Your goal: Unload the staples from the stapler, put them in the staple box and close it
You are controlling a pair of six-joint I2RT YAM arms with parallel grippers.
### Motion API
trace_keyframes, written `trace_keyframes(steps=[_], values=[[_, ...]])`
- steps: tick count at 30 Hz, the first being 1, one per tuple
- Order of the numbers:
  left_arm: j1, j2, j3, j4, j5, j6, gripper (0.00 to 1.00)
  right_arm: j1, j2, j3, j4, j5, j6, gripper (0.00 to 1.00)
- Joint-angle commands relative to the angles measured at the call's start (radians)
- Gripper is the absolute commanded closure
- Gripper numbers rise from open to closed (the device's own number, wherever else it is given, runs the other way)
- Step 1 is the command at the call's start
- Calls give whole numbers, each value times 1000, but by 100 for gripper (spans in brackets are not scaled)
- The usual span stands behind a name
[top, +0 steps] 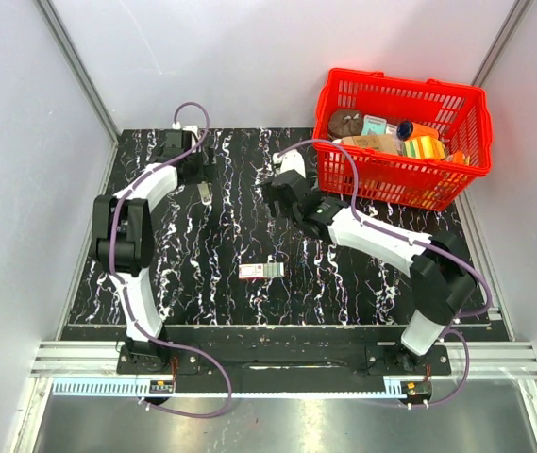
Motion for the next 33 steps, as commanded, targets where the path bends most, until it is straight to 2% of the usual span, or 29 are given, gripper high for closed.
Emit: trace_keyframes(steps=[1,5,8,11,12,14,23,26,33], values=[[0,97,119,-18,-125,-67,1,22,-64,-26,56,51,-26,3],[0,150,153,-34,-135,-90,3,24,-88,-57,71,45,-27,4],[-3,183,180,-57,-121,-103,10,24,-101,-81,94,37,-24,4],[-11,199,191,-66,-118,-110,23,24,-104,-91,91,27,-18,5],[-13,196,188,-66,-116,-112,33,24,-101,-94,88,23,-19,7],[-14,196,182,-74,-116,-113,46,24,-107,-101,91,22,-18,7],[-39,120,81,-90,-174,-91,84,24,-136,-144,109,2,2,13],[-43,48,12,-110,-187,-78,88,25,-139,-152,111,-1,7,14],[-54,-217,-307,-118,-162,-64,91,24,-116,-152,105,-29,34,15]])
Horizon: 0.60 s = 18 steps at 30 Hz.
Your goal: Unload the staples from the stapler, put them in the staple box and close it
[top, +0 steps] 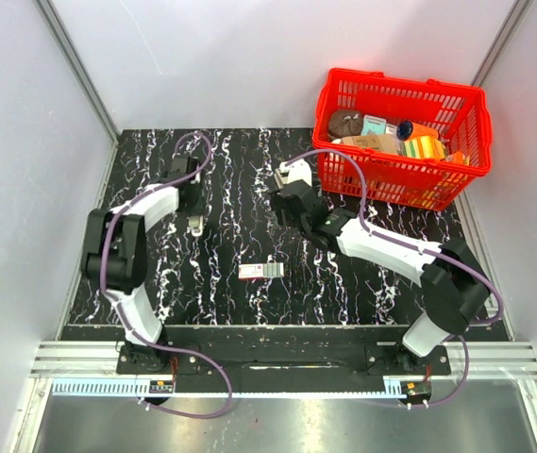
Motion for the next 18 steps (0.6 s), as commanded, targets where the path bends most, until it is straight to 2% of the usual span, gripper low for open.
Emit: trace_keyframes(steps=[1,5,7,12,15,18], values=[[-6,-192,-148,-43,12,12,92,8,-22,-1,34,-26,32,15],[-12,-293,-260,-74,67,0,92,8,11,13,33,-41,45,16],[-15,-324,-297,-59,78,2,89,8,32,27,28,-48,51,16],[-21,-288,-317,-53,105,-1,81,8,112,80,-6,-61,63,17],[-20,-264,-314,-46,146,2,69,9,149,108,-20,-69,68,17],[-21,-275,-302,-46,171,14,47,11,185,138,-40,-57,78,16]])
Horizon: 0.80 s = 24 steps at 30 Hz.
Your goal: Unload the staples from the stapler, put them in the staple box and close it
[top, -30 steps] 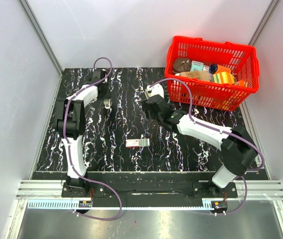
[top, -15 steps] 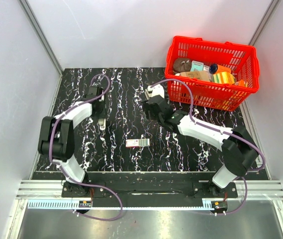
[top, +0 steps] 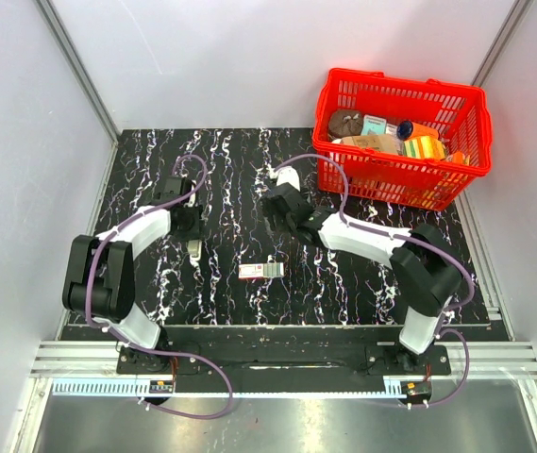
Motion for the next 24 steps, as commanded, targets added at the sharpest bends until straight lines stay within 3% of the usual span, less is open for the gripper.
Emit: trace_keyframes(steps=[1,3,4,6,9,11,15,18,24], values=[[-5,-10,18,22,98,16,35,14,42,92,-31,19,36,14],[-5,-56,32,12,134,30,8,19,68,138,-62,36,45,1],[-5,-88,39,5,144,37,1,19,80,165,-74,56,81,1],[-2,-166,47,1,167,51,1,16,122,265,-163,99,230,0],[40,-290,52,-7,244,63,1,8,206,392,-257,-73,130,1],[87,-348,59,-28,305,72,1,8,229,390,-202,-185,87,2],[220,-416,66,-56,365,117,1,28,365,607,-354,-155,161,13],[305,-429,52,-70,401,163,1,57,487,782,-456,-141,200,15],[486,-329,49,-85,427,192,3,150,613,994,-501,-136,246,14]])
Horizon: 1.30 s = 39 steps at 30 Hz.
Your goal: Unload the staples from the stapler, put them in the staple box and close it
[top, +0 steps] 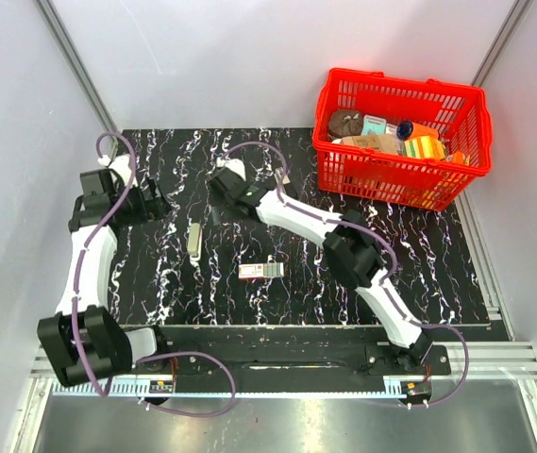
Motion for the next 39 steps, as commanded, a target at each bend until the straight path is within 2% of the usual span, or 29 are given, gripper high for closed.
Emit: trace_keyframes(steps=[1,3,6,14,22,25,33,38,39], values=[[150,99,12,-23,98,32,4,85,72,201,-94,-20,67,14],[220,156,21,-45,144,35,6,105,120,278,-114,-24,84,15],[265,188,12,-56,128,61,7,137,178,370,-134,-21,100,15],[290,139,-42,-53,94,125,7,177,285,517,-192,37,127,18],[299,155,-60,-35,42,132,7,177,332,549,-177,20,143,24],[300,162,-63,-29,40,129,7,177,338,551,-175,6,143,30],[300,164,-59,-13,36,126,7,177,312,514,-180,14,129,55],[290,155,-65,-15,56,135,1,177,287,479,-189,16,120,66],[285,152,-65,-18,59,139,1,177,283,476,-193,16,120,71]])
